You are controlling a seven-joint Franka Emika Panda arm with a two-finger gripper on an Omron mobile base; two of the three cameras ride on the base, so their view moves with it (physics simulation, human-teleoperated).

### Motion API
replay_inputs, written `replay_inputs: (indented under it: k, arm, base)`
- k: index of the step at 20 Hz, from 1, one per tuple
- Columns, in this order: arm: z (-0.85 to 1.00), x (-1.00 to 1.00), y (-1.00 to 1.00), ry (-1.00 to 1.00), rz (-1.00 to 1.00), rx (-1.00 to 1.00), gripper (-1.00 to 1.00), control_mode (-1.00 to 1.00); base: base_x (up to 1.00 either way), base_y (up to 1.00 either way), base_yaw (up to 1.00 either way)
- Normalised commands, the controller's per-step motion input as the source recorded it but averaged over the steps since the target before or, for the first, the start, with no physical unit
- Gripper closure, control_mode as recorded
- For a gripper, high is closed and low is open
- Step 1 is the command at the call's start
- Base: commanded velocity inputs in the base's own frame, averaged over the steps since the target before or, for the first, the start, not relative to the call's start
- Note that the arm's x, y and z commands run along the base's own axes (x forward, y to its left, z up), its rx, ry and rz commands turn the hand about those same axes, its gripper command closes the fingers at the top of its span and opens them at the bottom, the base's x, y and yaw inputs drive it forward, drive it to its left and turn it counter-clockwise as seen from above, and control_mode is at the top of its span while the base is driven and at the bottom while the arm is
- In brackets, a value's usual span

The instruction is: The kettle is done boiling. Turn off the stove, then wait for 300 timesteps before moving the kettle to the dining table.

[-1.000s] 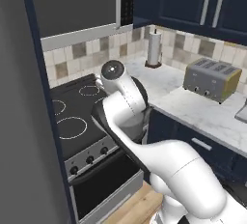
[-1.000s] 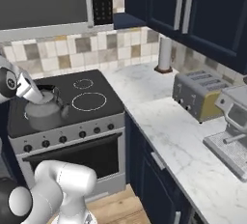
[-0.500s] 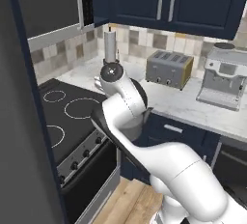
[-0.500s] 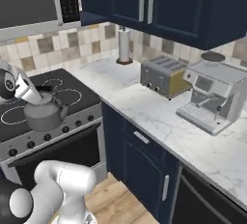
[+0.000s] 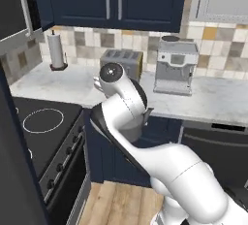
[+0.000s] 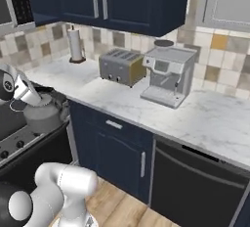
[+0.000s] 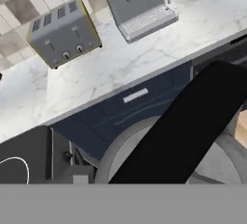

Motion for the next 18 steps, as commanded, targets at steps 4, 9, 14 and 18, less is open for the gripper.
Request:
replay_inputs:
  k: [4,9,14,18]
  arm:
    - [0.0,0.0,0.0,0.0,0.0,0.0,1.0,1.0]
    - [0.0,0.0,0.0,0.0,0.0,0.0,1.0,1.0]
    - [0.0,0.0,0.0,0.0,0.0,0.0,1.0,1.0]
    - [0.0,0.0,0.0,0.0,0.0,0.0,1.0,1.0]
  base:
    - [-0.21,0.3,-0.56]
    - [-0.18,0.17,-0.55]
    - [-0.12,0.16,-0.57]
    - [-0.11,0.22,-0.57]
